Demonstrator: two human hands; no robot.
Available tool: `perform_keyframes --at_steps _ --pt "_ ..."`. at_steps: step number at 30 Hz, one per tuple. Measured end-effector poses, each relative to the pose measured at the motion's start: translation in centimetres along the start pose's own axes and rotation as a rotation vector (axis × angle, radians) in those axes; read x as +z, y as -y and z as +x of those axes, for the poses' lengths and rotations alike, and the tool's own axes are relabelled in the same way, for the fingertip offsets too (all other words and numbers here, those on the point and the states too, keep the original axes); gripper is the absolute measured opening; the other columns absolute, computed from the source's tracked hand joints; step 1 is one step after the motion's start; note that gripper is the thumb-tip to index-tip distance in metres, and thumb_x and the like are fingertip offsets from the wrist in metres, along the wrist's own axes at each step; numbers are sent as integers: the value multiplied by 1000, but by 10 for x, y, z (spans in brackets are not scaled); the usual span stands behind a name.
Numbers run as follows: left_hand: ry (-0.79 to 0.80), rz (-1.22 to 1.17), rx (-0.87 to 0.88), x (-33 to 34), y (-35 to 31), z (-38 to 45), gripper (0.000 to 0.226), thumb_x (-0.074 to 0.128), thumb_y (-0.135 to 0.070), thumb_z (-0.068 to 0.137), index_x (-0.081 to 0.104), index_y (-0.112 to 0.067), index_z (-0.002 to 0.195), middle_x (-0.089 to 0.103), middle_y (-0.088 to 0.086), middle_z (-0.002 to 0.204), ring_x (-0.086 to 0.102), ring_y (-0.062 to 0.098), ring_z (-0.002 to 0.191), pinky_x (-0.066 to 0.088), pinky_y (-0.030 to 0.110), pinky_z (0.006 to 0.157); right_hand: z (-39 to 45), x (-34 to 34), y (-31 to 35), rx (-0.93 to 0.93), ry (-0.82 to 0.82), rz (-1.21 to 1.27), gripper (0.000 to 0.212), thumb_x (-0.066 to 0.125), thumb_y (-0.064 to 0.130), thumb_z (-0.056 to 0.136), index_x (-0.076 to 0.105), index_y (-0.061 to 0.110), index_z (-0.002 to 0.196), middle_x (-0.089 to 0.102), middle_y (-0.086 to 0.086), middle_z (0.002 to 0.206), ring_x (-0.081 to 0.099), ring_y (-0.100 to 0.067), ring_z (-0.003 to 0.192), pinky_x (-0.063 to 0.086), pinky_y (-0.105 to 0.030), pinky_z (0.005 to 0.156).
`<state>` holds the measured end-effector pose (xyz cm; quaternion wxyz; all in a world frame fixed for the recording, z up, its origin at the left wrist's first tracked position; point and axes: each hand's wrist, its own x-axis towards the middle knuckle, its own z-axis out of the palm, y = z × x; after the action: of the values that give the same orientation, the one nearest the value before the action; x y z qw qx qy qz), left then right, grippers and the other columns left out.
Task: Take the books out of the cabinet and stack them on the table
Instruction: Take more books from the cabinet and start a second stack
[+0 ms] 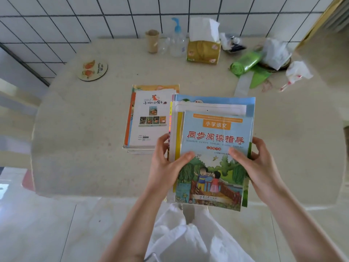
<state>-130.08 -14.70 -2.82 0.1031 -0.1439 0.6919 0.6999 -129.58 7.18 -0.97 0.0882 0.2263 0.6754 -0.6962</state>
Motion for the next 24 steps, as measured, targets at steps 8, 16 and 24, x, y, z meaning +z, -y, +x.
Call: perform_keyframes --at_steps 8,16,24 --pt "115 41 -4 43 6 27 69 81 5 68 47 -19 123 67 2 110 72 16 96 61 34 71 43 -66 -5 26 238 -124 64 91 15 49 67 16 108 75 -2 103 72 -21 94 60 -34 75" --pt "-27 276 85 59 45 42 65 86 -5 54 64 -6 114 73 -4 101 68 6 94 54 16 75 70 -74 -33 -204 164 -293 49 82 -13 59 66 26 86 72 25 74 66 8 71 53 -14 68" --pt "-80 364 163 52 58 30 59 88 -4 61 63 -7 115 69 -15 99 62 -13 92 45 6 77 72 -73 -51 -278 234 -371 44 86 -1 60 72 37 79 75 16 80 70 -3 78 56 -25 71"
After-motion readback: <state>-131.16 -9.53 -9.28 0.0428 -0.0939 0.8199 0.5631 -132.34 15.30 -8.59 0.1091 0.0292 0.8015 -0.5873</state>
